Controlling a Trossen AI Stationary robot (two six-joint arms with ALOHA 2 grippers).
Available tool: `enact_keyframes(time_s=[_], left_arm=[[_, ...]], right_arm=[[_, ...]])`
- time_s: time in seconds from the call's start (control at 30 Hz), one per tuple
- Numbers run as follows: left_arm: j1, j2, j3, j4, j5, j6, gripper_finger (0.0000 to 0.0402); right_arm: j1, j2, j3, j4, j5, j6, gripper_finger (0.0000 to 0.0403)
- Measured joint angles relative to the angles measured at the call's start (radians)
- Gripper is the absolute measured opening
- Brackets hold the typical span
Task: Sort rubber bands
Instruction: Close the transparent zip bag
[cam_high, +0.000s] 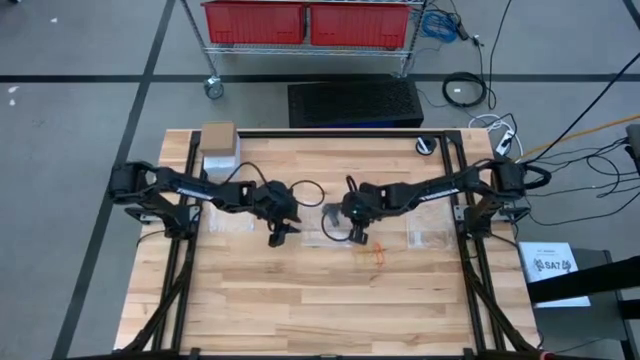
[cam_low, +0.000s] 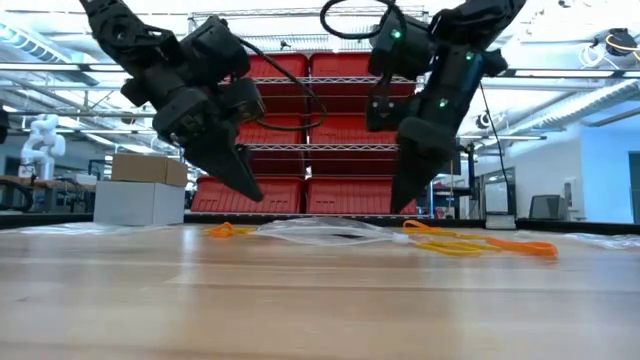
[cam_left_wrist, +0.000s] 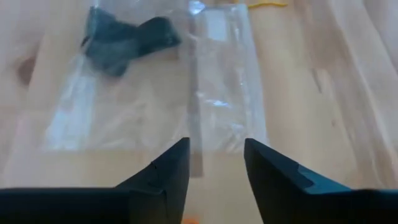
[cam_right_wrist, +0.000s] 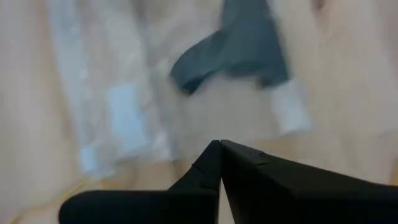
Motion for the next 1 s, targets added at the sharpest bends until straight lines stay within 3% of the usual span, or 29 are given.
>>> enact_keyframes(time_s=[0.17, 0.47, 0.67, 1.0], left_arm=[[-0.025, 0.039, 0.001, 0.025, -0.032, 0.049, 0.0117], [0.001, 0.171, 0.013, 0.108, -0.133, 0.062, 0.0072], [0.052, 0.181, 0.014, 0.242, -0.187, 0.068, 0.0059], [0.207, 0.180, 0.046, 0.376, -0.189, 0.123, 0.0058]], right_arm=[[0.037, 0.001, 0.000, -0.095, -0.024, 0.050, 0.0000], [0.064, 0.014, 0.000, -0.047, -0.049, 0.112, 0.0000], [0.076, 0.029, -0.001, -0.045, -0.058, 0.153, 0.0000], [0.107, 0.035, -0.001, 0.071, -0.097, 0.227, 0.0000]])
